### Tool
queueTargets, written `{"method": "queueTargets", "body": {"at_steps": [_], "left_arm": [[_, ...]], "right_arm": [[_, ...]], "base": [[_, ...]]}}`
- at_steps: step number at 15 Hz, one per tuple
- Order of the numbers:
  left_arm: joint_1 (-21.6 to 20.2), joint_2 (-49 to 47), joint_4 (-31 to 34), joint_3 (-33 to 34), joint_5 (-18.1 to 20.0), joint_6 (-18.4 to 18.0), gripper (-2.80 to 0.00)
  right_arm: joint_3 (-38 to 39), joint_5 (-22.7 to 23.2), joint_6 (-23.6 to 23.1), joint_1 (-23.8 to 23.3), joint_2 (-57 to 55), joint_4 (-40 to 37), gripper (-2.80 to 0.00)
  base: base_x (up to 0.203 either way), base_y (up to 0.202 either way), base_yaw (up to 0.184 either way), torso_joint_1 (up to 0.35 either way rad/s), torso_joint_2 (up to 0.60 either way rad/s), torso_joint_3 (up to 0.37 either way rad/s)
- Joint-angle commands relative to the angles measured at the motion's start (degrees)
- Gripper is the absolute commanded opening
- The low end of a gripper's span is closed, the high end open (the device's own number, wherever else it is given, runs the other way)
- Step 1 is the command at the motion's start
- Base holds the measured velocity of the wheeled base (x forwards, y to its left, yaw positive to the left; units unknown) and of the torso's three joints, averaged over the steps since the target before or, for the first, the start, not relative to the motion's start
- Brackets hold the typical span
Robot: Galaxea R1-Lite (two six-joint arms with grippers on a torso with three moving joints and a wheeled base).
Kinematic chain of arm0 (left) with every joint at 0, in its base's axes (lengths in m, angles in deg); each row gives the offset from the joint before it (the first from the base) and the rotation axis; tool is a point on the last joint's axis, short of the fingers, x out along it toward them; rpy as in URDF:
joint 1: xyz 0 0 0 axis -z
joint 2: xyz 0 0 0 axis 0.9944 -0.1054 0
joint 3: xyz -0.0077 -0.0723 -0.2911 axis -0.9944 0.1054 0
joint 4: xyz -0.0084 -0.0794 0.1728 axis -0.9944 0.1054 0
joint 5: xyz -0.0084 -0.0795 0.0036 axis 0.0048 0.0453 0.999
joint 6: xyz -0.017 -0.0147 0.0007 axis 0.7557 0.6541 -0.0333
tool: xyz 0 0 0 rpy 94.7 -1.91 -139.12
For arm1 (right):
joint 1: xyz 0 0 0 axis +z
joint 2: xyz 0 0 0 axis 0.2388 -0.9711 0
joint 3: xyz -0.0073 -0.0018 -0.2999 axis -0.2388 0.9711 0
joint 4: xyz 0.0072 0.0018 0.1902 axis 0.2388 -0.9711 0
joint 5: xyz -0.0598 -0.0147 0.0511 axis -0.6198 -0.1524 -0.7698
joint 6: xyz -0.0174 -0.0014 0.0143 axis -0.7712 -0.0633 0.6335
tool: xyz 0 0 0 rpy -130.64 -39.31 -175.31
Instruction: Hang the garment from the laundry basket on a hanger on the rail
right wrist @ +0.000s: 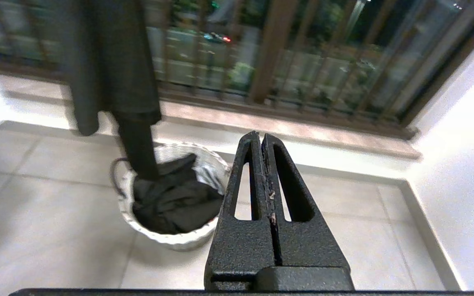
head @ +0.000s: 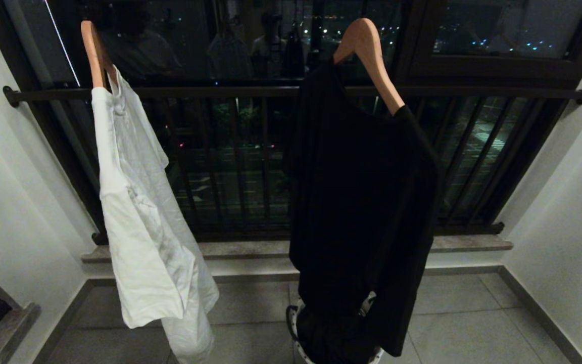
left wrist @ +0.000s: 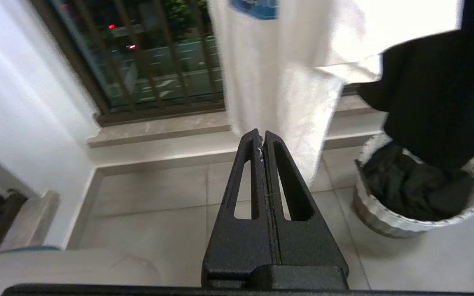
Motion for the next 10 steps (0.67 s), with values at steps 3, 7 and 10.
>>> {"method": "queueTargets", "body": {"at_steps": [3,7,10], "left_arm": [[-0.05,0.11,0.02,0.00,0.00,-0.13,-2.80],[-0.05,0.08,0.02,0.00,0.00,-0.07,-2.80],[-0.05,0.11,0.02,0.00,0.00,-0.13,-2.80]], "right_arm": [[-0.01,0.05,-0.08,0.02,-0.08,0.01,-2.80],[-0.01,0.05,-0.17,0.02,-0.06,0.01,-2.80],[-0.01,0.05,-0.08,0.02,0.00,0.01,-2.80]], "base": [[0.000,0.000,0.000,0.000,0.00,0.000],[0.000,0.000,0.000,0.000,0.00,0.000],[0.000,0.000,0.000,0.000,0.00,0.000]]}}
